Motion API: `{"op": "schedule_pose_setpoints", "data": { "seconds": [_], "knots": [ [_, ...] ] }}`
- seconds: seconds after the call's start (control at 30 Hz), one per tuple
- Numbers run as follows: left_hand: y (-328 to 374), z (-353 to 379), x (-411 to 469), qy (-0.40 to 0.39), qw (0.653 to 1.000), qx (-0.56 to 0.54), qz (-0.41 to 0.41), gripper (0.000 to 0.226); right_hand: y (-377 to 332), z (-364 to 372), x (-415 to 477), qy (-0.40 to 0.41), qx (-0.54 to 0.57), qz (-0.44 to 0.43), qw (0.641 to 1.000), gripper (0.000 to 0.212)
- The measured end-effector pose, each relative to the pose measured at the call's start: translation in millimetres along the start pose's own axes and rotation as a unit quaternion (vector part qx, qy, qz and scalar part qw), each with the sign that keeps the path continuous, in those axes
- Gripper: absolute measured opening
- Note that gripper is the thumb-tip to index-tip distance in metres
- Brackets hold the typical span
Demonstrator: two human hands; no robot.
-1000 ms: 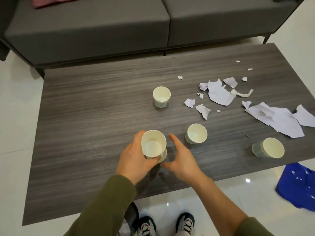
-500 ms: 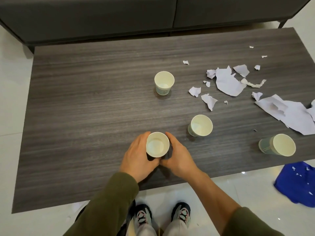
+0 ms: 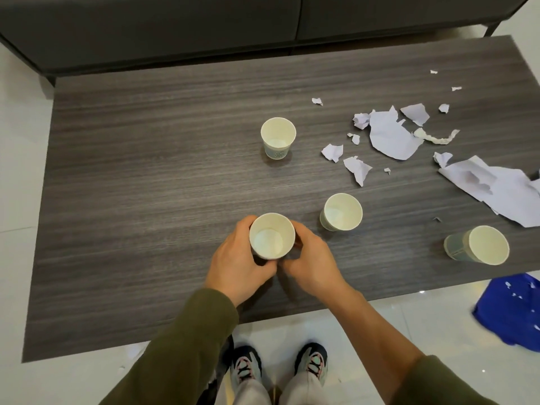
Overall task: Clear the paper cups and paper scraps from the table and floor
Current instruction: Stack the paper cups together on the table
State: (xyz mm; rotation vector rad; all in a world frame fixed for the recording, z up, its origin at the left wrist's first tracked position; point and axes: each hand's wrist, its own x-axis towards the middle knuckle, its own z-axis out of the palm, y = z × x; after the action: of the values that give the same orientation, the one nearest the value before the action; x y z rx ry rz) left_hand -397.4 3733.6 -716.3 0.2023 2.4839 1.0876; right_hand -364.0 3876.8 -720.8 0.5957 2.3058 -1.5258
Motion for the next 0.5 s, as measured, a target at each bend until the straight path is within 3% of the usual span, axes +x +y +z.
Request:
{"op": "schedule_pose_setpoints", "data": {
  "seconds": [0.1,0.27,0.33,0.5],
  "knots": [
    [24,-8,6,0.006,0.999,-0.008,0.034,0.081,-15,-18,-1,0.024,0.021,-0.016,0.999,0.063],
    [78,-23,19,0.018,0.996,-0.035,0.074,0.067,-36,-62,-7,0.049,0.044,-0.044,0.997,0.061],
    [100,-24,20,0.036,0.995,-0.038,0.081,0.067,-38,-82,-12,0.062,0.037,-0.043,0.996,0.07],
    [137,-14,19,0.032,0.994,-0.018,0.106,0.097,-31,-126,-23,0.087,0.025,-0.029,0.995,0.083]
  ]
}}
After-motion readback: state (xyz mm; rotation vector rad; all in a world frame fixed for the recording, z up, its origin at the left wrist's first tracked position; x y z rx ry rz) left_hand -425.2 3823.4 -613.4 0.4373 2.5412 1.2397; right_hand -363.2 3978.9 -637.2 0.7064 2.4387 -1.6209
